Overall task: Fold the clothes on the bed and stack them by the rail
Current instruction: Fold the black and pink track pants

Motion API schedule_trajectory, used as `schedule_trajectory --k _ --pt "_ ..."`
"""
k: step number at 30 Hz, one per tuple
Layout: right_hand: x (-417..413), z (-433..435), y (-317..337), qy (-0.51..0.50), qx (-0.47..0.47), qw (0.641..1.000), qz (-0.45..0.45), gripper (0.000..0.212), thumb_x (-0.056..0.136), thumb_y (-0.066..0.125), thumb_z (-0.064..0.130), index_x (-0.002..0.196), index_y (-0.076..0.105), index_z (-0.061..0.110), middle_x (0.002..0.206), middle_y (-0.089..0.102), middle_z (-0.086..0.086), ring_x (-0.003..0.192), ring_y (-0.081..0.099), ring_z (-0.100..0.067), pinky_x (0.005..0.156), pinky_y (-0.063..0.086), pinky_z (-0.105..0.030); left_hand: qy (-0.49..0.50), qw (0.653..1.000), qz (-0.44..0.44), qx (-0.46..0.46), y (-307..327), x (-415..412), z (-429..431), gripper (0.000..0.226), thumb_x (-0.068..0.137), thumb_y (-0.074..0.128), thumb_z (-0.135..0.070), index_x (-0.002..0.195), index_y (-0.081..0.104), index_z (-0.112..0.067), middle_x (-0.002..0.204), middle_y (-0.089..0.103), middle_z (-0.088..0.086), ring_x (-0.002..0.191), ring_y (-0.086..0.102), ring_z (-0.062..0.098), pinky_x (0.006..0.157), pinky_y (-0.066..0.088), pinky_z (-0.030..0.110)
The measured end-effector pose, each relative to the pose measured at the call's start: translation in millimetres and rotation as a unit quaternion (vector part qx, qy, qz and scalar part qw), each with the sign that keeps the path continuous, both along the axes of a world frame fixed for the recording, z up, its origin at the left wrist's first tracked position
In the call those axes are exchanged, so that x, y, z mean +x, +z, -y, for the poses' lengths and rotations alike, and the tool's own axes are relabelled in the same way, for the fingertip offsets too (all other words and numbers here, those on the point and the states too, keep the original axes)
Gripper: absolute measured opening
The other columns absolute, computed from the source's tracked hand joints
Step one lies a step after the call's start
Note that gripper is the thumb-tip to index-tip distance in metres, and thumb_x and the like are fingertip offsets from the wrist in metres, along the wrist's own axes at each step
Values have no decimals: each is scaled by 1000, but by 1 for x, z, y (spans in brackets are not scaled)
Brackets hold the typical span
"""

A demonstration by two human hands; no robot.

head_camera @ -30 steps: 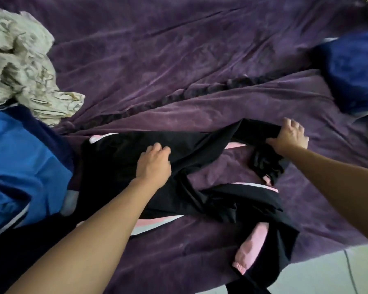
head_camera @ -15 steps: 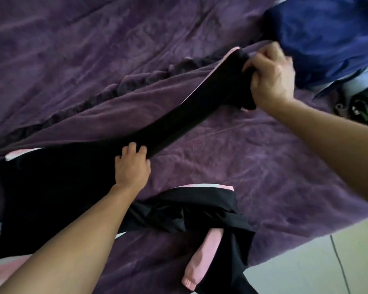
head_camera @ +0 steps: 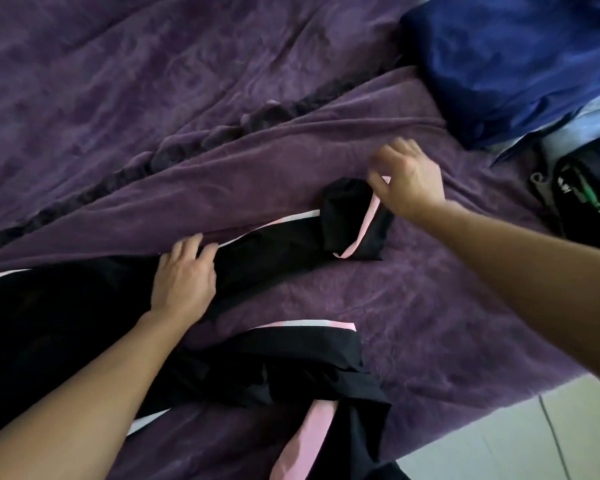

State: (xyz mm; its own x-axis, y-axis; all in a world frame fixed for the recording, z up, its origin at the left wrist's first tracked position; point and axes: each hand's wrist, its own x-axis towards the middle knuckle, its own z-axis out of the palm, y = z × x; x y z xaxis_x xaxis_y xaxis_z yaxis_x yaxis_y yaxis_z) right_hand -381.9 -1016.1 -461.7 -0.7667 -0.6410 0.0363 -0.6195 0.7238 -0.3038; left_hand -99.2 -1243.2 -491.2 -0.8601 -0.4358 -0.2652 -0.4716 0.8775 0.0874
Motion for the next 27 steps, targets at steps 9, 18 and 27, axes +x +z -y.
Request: schedule_trajectory --k 9,18,27 --pt "-31 -7 -20 -9 183 975 125 36 82 62 33 118 61 27 117 64 -9 106 59 -34 84 48 -40 52 996 70 -29 -10 -47 -14 19 92 55 -23 107 64 -17 105 63 5 103 51 29 87 35 43" --pt "-120 -25 27 -215 80 972 -46 62 81 58 43 135 38 21 136 42 -13 121 43 -38 91 40 -51 274 953 -129 -34 8 -88 16 21 90 54 -16 110 53 -10 119 52 21 112 45 41 89 36 53" --pt "-23 49 -40 120 196 973 34 77 82 64 37 147 26 23 142 44 -9 128 41 -31 98 33 -47 173 984 -17 -24 -13 -49 25 51 93 52 -24 140 37 -9 132 48 25 116 45 45 90 37 56"
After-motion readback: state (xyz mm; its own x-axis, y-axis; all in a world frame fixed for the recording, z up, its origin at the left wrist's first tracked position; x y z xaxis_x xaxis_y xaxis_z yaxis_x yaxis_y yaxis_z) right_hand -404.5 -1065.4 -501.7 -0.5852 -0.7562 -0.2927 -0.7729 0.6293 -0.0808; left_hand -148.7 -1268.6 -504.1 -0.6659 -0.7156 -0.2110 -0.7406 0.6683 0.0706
